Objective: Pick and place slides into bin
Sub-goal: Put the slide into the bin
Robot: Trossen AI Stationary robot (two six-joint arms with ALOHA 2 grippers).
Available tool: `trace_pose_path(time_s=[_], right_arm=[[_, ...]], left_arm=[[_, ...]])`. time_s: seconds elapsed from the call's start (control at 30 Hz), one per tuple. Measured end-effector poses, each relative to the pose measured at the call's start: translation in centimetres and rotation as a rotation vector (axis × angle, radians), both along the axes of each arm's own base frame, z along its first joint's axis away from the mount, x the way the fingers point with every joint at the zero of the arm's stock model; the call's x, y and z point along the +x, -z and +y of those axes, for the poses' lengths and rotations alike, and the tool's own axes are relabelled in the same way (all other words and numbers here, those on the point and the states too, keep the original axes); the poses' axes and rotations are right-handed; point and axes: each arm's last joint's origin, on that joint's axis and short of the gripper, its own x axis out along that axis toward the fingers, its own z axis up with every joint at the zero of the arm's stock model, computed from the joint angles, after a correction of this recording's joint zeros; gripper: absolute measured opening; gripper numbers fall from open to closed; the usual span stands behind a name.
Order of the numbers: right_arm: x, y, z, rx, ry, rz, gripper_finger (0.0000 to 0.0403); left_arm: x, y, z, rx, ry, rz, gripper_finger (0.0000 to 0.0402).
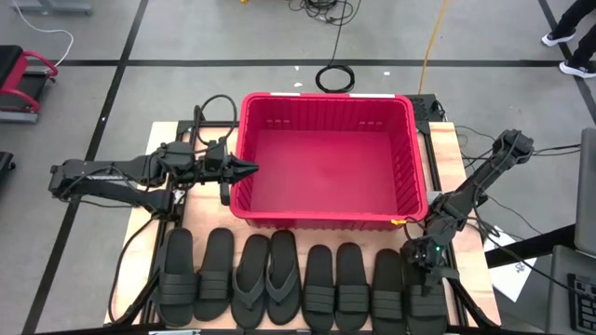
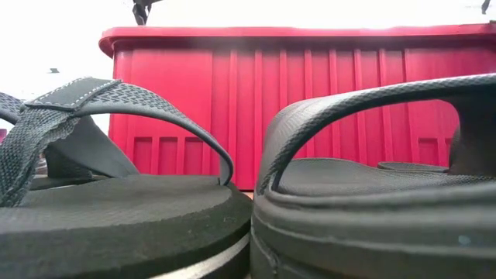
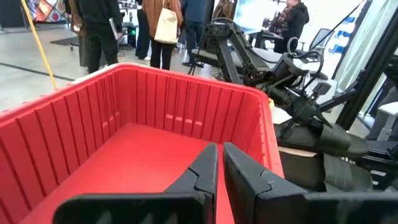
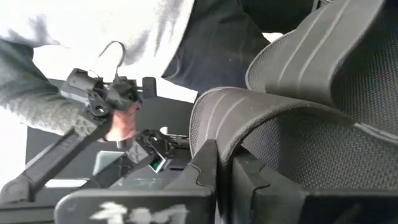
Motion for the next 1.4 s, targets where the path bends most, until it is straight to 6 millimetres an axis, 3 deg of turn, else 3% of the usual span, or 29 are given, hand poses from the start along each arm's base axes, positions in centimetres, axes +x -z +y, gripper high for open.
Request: trace_pose_path(time_s=[0.93,1.4], right_arm=[[-0.2,-0.8,0.6,0.070,0.000,-0.021,0.0003],[1.8,-7.1,2.9,-0.004,-0.064,-0.108,0.0003]], left_arm=[[0.0,0.1,0.0,0.007,0.001,0.005,0.0026],[0.0,0.0,0.0,0.007,0.001,0.005,0.0026]])
